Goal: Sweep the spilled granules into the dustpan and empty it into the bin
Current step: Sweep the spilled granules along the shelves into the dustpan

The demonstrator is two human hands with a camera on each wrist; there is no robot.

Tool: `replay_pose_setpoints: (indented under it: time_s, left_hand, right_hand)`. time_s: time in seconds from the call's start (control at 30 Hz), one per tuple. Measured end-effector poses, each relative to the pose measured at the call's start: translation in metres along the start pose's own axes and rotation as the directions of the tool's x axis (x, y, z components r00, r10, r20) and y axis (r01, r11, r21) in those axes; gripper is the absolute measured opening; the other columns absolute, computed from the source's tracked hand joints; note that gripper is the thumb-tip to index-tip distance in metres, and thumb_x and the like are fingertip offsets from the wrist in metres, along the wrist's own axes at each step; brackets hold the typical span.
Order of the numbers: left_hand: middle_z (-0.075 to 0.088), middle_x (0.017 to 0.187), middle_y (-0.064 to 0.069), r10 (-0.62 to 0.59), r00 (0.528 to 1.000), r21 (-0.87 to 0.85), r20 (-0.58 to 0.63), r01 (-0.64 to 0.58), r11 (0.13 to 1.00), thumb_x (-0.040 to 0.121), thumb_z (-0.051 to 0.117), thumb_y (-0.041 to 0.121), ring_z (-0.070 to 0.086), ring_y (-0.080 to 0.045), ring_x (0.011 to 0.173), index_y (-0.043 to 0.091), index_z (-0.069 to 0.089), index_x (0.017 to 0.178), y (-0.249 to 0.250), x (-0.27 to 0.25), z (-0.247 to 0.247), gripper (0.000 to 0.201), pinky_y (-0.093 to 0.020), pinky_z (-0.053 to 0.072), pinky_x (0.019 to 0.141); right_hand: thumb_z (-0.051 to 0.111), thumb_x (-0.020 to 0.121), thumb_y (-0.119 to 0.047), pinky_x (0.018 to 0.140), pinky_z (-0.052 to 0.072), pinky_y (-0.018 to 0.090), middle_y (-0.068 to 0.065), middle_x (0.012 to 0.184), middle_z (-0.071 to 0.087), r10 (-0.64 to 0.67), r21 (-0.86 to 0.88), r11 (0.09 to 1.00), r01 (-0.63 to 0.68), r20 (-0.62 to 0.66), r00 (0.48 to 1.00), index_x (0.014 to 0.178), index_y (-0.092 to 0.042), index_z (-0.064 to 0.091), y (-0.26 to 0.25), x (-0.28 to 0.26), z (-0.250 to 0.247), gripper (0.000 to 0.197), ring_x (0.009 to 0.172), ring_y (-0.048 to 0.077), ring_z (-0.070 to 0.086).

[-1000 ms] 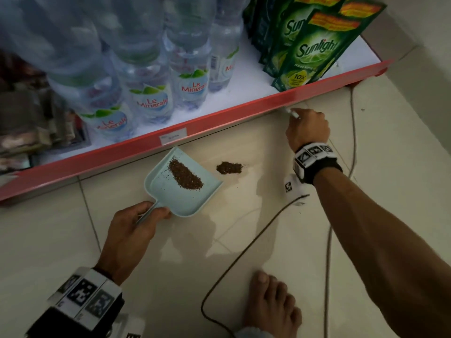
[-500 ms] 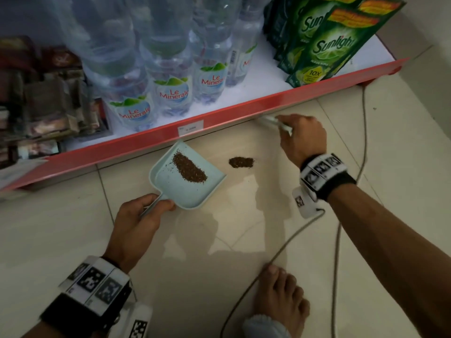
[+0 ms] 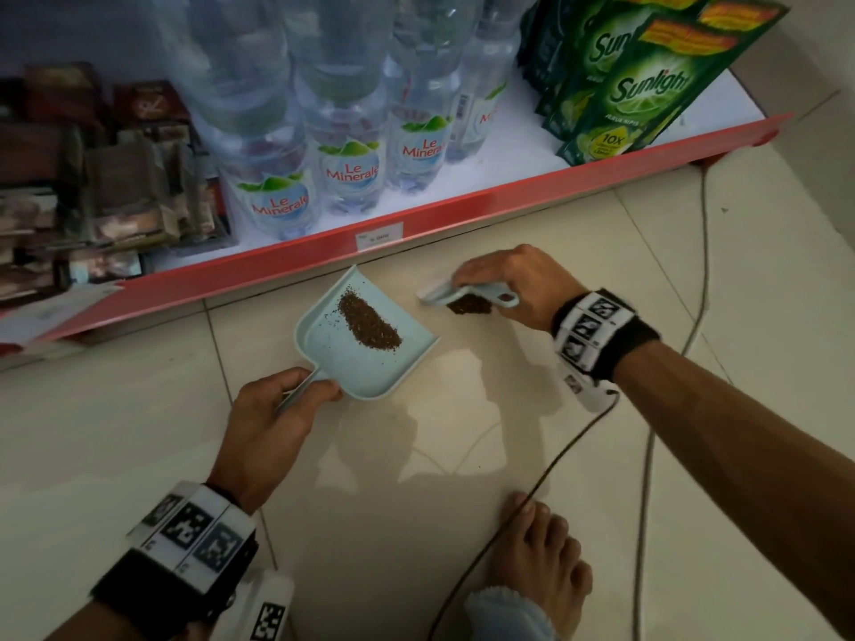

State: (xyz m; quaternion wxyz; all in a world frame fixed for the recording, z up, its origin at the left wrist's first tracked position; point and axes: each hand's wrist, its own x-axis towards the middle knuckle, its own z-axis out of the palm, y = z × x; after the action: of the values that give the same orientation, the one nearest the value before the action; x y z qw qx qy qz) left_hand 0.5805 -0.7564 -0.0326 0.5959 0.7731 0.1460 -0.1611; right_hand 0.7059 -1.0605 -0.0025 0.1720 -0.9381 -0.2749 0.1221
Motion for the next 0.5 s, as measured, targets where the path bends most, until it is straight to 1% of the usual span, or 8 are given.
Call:
replay_pose_setpoints:
  time_s: [0.07, 0.13, 0.23, 0.3, 0.33, 0.37, 0.4, 0.5]
  left_hand:
    - [0.040, 0.044, 0.012, 0.001, 1.000, -0.007, 0.005, -0.001, 1.000, 0.069, 0.062, 0.054, 0.036, -0.003, 0.043, 0.026, 0.074, 0.073, 0.000, 0.000, 0.000, 0.031, -0.026, 0.030, 0.054]
    - [0.039, 0.044, 0.012, 0.001, 1.000, -0.001, 0.017, -0.001, 1.000, 0.069, 0.062, 0.054, 0.035, -0.004, 0.043, 0.026, 0.074, 0.073, 0.002, 0.000, 0.004, 0.031, -0.026, 0.030, 0.055]
    - [0.040, 0.043, 0.012, -0.002, 0.999, 0.023, 0.034, 0.002, 1.000, 0.074, 0.062, 0.049, 0.037, -0.003, 0.043, 0.026, 0.074, 0.073, 0.006, 0.002, 0.012, 0.026, -0.028, 0.031, 0.056]
    - [0.043, 0.042, 0.013, 0.009, 0.999, 0.033, 0.050, -0.010, 0.999, 0.076, 0.062, 0.046, 0.040, -0.002, 0.043, 0.025, 0.074, 0.073, 0.008, 0.002, 0.016, 0.024, -0.029, 0.032, 0.057]
    - [0.044, 0.042, 0.013, 0.011, 0.998, 0.032, 0.055, -0.013, 0.999, 0.076, 0.062, 0.046, 0.040, -0.002, 0.044, 0.026, 0.074, 0.073, 0.009, 0.003, 0.018, 0.024, -0.030, 0.032, 0.057]
    - [0.044, 0.042, 0.013, 0.013, 0.998, 0.028, 0.061, -0.015, 0.999, 0.076, 0.062, 0.046, 0.040, -0.002, 0.045, 0.026, 0.074, 0.073, 0.009, 0.003, 0.020, 0.023, -0.030, 0.032, 0.058]
    - [0.044, 0.042, 0.013, 0.015, 0.998, 0.031, 0.064, -0.017, 0.999, 0.078, 0.063, 0.045, 0.040, -0.003, 0.045, 0.027, 0.074, 0.073, 0.009, 0.003, 0.021, 0.022, -0.030, 0.032, 0.058]
    - [0.045, 0.042, 0.014, 0.011, 0.998, 0.066, 0.061, -0.015, 0.998, 0.089, 0.067, 0.031, 0.040, -0.002, 0.044, 0.027, 0.074, 0.074, 0.007, 0.004, 0.024, 0.017, -0.028, 0.031, 0.057]
  right_hand:
    - [0.061, 0.090, -0.018, 0.081, 0.056, 0.043, 0.006, 0.112, 0.074, 0.010, 0.004, 1.000, -0.010, -0.055, 0.998, 0.110, -0.013, 0.074, 0.012, -0.017, -0.007, 0.024, 0.097, 0.027, 0.071]
    - [0.064, 0.092, -0.012, 0.077, 0.057, 0.040, 0.006, 0.105, 0.075, 0.089, 0.040, 0.996, -0.083, -0.204, 0.975, 0.109, -0.013, 0.075, 0.023, -0.034, -0.013, 0.020, 0.089, 0.027, 0.072]
    - [0.061, 0.094, -0.019, 0.065, 0.056, 0.036, 0.010, 0.089, 0.075, 0.324, 0.018, 0.935, -0.354, -0.448, 0.833, 0.103, -0.015, 0.074, 0.035, -0.054, -0.013, 0.017, 0.073, 0.032, 0.069]
    - [0.054, 0.094, -0.023, 0.057, 0.049, 0.034, 0.013, 0.080, 0.070, 0.510, -0.058, 0.801, -0.596, -0.456, 0.729, 0.097, -0.017, 0.072, 0.036, -0.063, -0.006, 0.020, 0.066, 0.037, 0.063]
    - [0.053, 0.093, -0.024, 0.055, 0.045, 0.034, 0.015, 0.078, 0.068, 0.579, -0.080, 0.737, -0.671, -0.438, 0.688, 0.096, -0.016, 0.072, 0.032, -0.066, 0.001, 0.021, 0.066, 0.038, 0.062]
    - [0.053, 0.092, -0.023, 0.056, 0.043, 0.035, 0.017, 0.079, 0.067, 0.615, -0.086, 0.708, -0.701, -0.412, 0.672, 0.097, -0.014, 0.072, 0.025, -0.068, 0.010, 0.021, 0.067, 0.039, 0.061]
    - [0.054, 0.091, -0.022, 0.058, 0.044, 0.036, 0.017, 0.082, 0.067, 0.618, -0.084, 0.716, -0.693, -0.385, 0.685, 0.100, -0.013, 0.072, 0.016, -0.067, 0.018, 0.022, 0.068, 0.039, 0.062]
    - [0.051, 0.092, -0.022, 0.060, 0.052, 0.036, 0.011, 0.080, 0.063, 0.542, -0.047, 0.811, -0.584, -0.319, 0.778, 0.102, -0.011, 0.071, -0.015, -0.057, 0.037, 0.024, 0.064, 0.032, 0.059]
